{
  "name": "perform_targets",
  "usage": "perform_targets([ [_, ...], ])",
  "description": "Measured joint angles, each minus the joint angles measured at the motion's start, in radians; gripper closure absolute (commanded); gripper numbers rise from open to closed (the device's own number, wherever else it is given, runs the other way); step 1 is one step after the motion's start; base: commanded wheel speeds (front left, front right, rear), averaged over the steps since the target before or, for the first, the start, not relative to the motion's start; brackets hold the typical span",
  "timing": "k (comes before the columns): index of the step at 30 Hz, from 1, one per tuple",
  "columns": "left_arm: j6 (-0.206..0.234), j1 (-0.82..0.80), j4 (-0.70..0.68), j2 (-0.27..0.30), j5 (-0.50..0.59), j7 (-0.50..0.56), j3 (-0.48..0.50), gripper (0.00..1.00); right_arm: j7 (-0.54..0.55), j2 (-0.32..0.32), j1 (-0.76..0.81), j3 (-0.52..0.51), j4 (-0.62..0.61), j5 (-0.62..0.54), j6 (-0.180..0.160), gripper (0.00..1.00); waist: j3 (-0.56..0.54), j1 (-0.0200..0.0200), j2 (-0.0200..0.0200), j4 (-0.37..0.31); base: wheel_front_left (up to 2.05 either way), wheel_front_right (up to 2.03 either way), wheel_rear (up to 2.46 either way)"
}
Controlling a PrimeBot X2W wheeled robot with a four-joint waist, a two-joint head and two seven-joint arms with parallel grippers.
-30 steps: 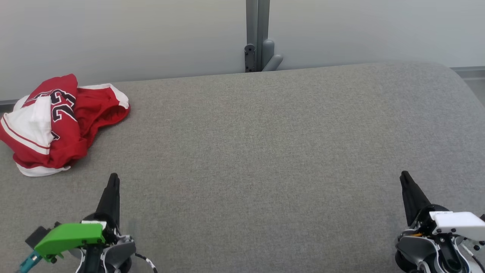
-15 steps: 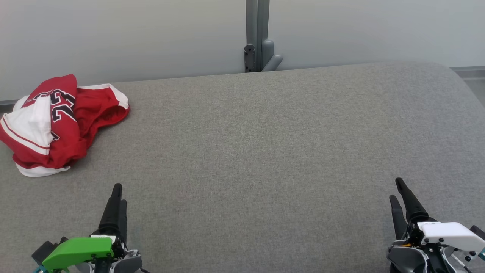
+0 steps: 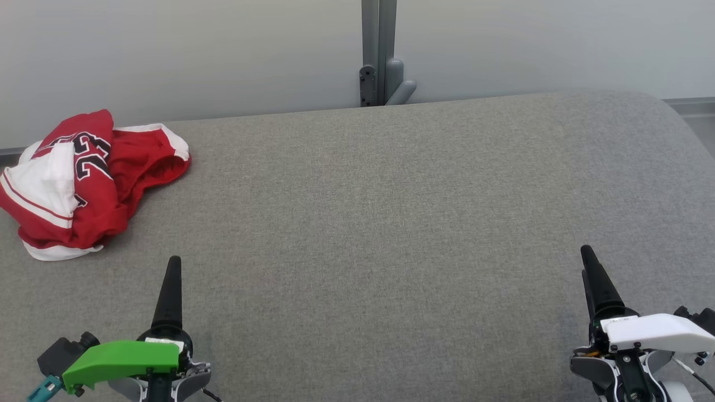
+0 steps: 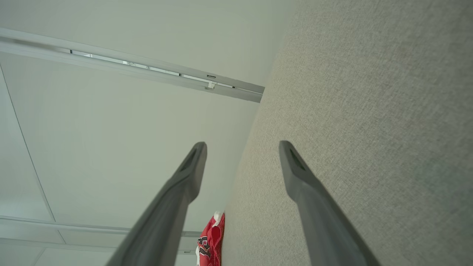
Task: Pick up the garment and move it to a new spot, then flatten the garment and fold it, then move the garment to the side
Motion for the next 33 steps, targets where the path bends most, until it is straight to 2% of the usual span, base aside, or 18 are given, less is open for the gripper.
perform_targets([
  [22,0.079,0.024,-0.097,0.001,0.489,-0.074,-0.042,0.00,-0.079,-0.003,0.010,0.072,-0.088,-0.445,0.000,0.00,0.004,0.0000,0.0000,-0.002,0.00,0.00,0.00],
  [33,0.097,0.045,-0.111,0.002,0.671,-0.104,-0.045,0.00,-0.112,-0.005,0.016,0.092,-0.095,-0.584,0.000,0.00,0.005,0.0000,0.0000,-0.002,0.00,0.00,0.00],
])
